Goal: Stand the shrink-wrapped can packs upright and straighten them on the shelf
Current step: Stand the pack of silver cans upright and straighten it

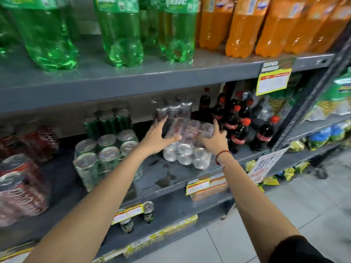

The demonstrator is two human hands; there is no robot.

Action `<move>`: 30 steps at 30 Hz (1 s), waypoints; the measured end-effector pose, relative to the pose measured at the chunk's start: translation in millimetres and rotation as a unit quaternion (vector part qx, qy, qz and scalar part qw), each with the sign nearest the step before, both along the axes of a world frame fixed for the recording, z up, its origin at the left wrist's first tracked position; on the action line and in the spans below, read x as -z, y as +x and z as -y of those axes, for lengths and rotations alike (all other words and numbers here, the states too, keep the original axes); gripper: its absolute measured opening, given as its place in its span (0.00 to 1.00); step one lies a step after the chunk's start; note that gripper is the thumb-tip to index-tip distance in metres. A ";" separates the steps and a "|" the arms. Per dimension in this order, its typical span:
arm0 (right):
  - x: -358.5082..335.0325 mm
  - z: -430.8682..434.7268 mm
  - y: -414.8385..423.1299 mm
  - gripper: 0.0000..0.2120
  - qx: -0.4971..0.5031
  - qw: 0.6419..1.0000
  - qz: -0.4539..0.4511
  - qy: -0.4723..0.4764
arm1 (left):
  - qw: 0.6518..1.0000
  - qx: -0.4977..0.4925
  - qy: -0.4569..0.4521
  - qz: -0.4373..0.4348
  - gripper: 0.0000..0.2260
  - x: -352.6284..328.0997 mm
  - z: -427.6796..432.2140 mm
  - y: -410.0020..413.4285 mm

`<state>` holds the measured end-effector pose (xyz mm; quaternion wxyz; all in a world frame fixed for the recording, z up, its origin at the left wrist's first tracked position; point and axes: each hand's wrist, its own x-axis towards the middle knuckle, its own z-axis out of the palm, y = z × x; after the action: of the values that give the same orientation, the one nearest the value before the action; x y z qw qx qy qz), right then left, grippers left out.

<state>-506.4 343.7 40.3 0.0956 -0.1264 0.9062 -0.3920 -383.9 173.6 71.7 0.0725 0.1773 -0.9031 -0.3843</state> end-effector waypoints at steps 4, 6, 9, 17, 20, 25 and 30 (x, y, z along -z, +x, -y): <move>10.6 -4.5 -15.8 0.55 -0.040 0.986 0.147 -0.074 | 0.995 0.027 0.061 0.069 0.45 21.5 0.1 -33.9; 12.5 -3.8 -21.8 0.59 -0.060 0.981 0.165 -0.085 | 0.992 0.056 0.065 0.091 0.49 32.1 5.7 -42.2; 12.8 -2.7 -28.2 0.66 -0.086 0.977 0.182 -0.076 | 0.987 0.080 0.108 0.084 0.49 41.9 9.6 -48.1; 21.2 -8.6 -23.4 0.63 -0.118 0.977 0.145 -0.104 | 0.992 0.053 0.110 0.011 0.51 61.6 7.3 -40.2; 27.6 -15.9 -7.3 0.64 -0.133 0.980 0.082 -0.121 | 0.994 0.018 0.073 -0.077 0.46 76.9 -2.4 -19.9; 47.7 -27.2 20.7 0.58 -0.167 0.971 -0.074 -0.155 | 0.986 -0.031 -0.025 -0.161 0.47 105.7 -37.6 19.0; 61.4 -17.0 26.8 0.56 -0.146 0.971 -0.136 -0.131 | 0.978 -0.080 -0.121 -0.148 0.50 123.8 -57.0 7.7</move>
<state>-479.6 360.7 -21.1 0.0104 -0.3207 0.8234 -0.4680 -376.2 230.7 -52.1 0.2569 0.1795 -0.9052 -0.2870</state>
